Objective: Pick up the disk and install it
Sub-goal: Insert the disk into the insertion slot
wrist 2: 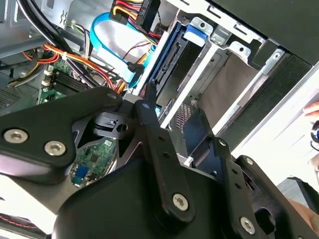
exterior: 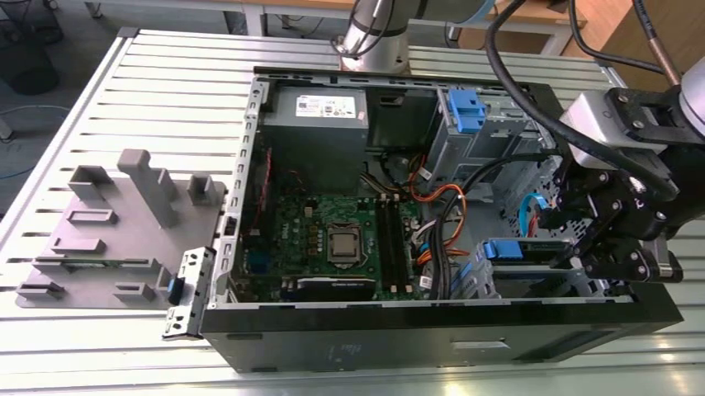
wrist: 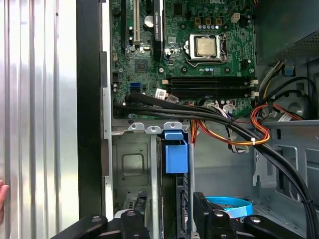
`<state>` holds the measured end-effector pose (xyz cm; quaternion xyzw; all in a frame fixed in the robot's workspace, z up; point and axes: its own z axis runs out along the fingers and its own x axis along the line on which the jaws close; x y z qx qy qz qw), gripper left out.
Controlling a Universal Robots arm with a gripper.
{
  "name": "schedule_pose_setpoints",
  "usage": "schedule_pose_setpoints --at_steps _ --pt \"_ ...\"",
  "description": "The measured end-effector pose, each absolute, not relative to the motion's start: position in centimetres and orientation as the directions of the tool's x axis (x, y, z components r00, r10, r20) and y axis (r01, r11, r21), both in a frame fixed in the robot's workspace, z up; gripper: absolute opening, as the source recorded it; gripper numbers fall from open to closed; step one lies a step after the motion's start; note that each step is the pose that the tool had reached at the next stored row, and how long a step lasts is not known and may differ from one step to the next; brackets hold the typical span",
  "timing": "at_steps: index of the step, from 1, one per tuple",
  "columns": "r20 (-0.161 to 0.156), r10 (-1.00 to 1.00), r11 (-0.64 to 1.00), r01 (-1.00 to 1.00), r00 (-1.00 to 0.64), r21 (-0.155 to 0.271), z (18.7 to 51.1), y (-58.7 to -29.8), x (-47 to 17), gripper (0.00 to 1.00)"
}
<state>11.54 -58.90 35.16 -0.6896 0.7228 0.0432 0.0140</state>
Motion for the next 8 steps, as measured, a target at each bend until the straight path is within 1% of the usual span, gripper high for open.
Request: schedule_pose_setpoints --at_steps 8 --pt "-0.080 -0.996 0.045 -0.998 -0.049 0.043 35.40 -58.90 11.53 0.49"
